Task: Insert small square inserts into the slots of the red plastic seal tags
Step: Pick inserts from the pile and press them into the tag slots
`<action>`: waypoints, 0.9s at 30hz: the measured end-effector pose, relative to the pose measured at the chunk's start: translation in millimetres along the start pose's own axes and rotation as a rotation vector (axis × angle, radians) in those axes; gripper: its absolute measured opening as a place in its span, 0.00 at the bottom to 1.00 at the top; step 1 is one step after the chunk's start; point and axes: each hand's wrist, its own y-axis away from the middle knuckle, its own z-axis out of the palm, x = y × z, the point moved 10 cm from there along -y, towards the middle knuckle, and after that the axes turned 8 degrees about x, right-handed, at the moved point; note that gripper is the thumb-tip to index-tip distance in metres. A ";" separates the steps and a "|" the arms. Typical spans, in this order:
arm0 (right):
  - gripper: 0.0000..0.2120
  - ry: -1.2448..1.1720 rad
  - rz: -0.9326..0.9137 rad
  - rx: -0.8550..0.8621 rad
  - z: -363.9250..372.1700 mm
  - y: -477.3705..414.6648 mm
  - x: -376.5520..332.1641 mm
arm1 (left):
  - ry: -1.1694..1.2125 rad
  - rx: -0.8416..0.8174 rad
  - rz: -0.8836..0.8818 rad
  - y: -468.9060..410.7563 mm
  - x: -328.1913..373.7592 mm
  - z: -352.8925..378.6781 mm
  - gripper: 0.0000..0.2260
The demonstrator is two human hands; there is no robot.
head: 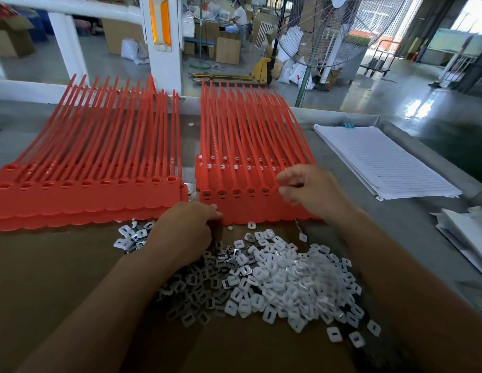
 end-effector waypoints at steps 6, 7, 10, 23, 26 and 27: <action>0.08 0.047 0.106 0.047 -2.0 -18.1 29.8 | 0.017 0.007 -0.016 0.9 -1.4 -0.9 0.25; 0.06 0.086 0.093 0.045 0.0 -19.1 29.7 | 0.020 0.009 -0.016 0.9 -1.3 -1.2 0.25; 0.05 0.100 0.082 0.017 8.7 -19.9 29.1 | 0.016 0.015 -0.010 0.6 -0.8 -1.5 0.25; 0.06 0.165 0.078 -0.037 22.0 -24.1 37.0 | 0.009 0.041 -0.003 -0.4 -2.4 -0.8 0.25; 0.06 0.159 0.090 -0.010 20.9 -25.4 37.4 | 0.008 0.044 -0.007 -0.4 -3.5 -0.1 0.25; 0.08 0.151 0.097 0.004 20.1 -25.7 37.4 | 0.008 0.045 -0.006 -0.3 -3.6 0.0 0.25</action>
